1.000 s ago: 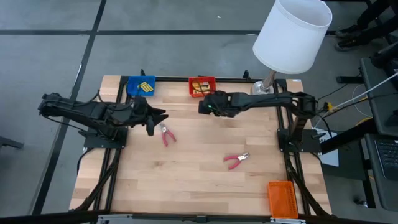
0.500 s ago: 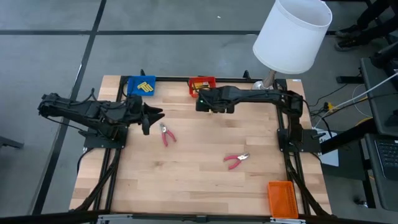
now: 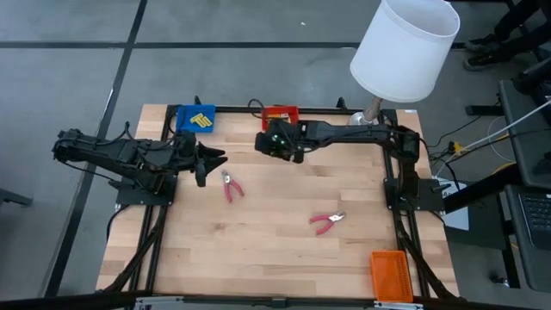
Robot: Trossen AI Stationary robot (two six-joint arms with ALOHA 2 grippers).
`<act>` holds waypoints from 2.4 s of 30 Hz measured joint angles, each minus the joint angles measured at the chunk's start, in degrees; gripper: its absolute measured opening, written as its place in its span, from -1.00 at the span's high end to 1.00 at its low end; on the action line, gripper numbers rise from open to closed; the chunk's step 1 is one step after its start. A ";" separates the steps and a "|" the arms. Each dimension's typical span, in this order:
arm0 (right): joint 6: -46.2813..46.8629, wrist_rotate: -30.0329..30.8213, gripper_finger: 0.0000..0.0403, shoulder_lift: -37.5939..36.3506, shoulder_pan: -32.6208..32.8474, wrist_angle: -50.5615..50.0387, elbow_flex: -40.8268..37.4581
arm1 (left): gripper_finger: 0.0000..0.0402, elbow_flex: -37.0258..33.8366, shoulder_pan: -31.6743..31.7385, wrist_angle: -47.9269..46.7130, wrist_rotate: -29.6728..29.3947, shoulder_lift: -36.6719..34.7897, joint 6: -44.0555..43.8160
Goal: Pick & Place School Supplies
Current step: Put the yellow eraser into the blue bin
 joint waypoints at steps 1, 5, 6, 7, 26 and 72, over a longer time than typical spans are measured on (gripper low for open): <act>0.56 -0.13 0.04 -0.04 -0.30 -2.32 0.00 | 0.29 -0.02 0.02 -0.02 0.00 0.02 0.00; 5.05 4.52 0.04 -0.03 -1.24 -13.98 -0.04 | 0.29 -0.01 0.02 0.47 0.00 0.02 0.04; 5.30 5.70 0.04 -0.04 -1.49 -15.51 -0.04 | 0.29 0.00 0.02 0.52 0.00 0.02 0.05; 5.31 6.51 0.04 -0.02 -1.80 -16.48 -0.04 | 0.29 0.00 0.02 0.67 0.02 0.02 0.13; 7.27 7.10 0.03 6.59 -4.48 -16.66 -0.04 | 0.29 0.00 0.02 0.88 3.56 0.02 0.70; 2.93 6.74 0.13 10.38 -6.68 -13.58 -0.07 | 0.29 0.00 0.02 3.08 4.18 -1.09 0.51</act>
